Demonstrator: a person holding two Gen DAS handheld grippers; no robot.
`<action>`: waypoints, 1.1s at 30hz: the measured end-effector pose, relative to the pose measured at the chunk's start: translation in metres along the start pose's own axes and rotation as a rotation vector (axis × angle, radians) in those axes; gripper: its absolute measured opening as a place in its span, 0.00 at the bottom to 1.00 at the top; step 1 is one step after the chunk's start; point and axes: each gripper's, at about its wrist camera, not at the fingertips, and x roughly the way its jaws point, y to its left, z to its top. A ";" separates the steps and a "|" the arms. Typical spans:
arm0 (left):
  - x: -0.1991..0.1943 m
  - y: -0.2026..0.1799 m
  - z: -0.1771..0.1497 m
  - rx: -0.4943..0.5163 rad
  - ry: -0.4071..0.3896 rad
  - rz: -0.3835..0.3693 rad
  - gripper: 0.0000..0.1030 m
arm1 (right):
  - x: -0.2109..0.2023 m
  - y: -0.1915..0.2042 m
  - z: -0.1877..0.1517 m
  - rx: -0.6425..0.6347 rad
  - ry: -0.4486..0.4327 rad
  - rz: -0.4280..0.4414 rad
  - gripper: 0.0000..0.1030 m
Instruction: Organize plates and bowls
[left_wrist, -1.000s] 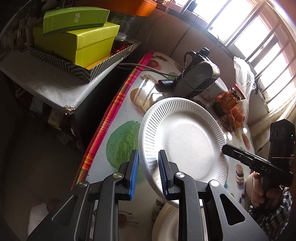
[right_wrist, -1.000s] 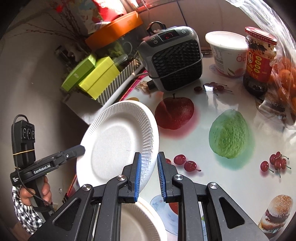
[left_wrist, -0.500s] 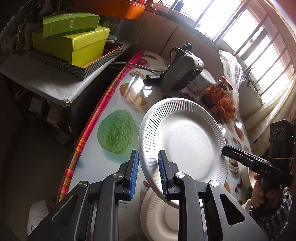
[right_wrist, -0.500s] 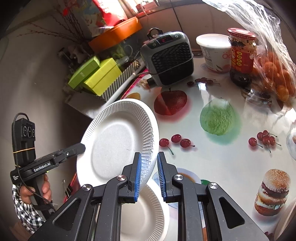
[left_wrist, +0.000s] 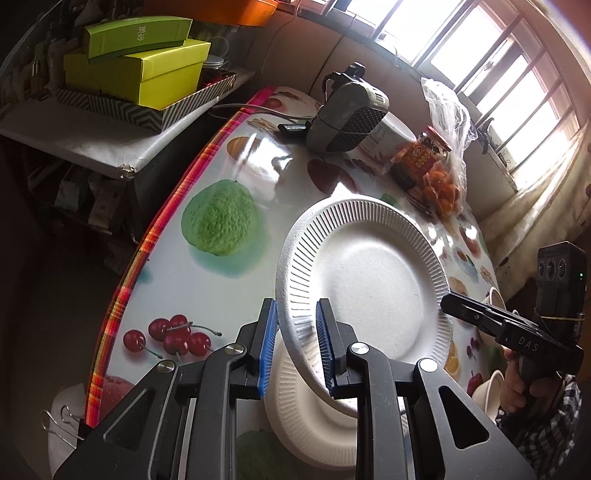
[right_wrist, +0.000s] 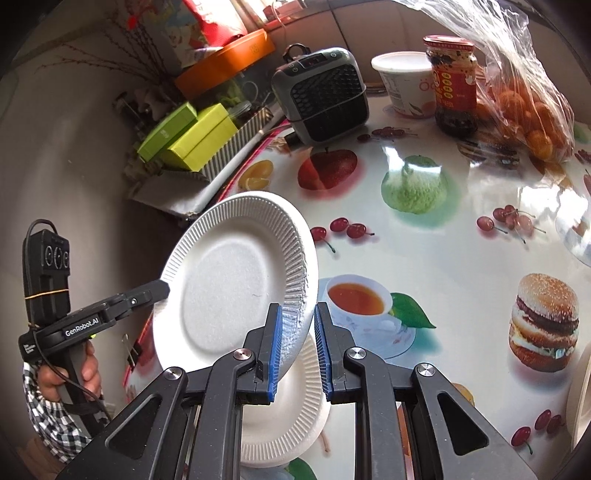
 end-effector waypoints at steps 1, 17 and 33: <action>0.000 0.000 -0.003 0.000 0.003 0.000 0.22 | 0.000 -0.001 -0.003 0.002 0.002 0.000 0.17; 0.002 -0.004 -0.034 0.006 0.034 0.000 0.22 | -0.002 -0.006 -0.038 0.023 0.025 -0.014 0.17; 0.007 -0.003 -0.052 0.009 0.060 0.016 0.22 | 0.002 -0.009 -0.058 0.018 0.046 -0.030 0.17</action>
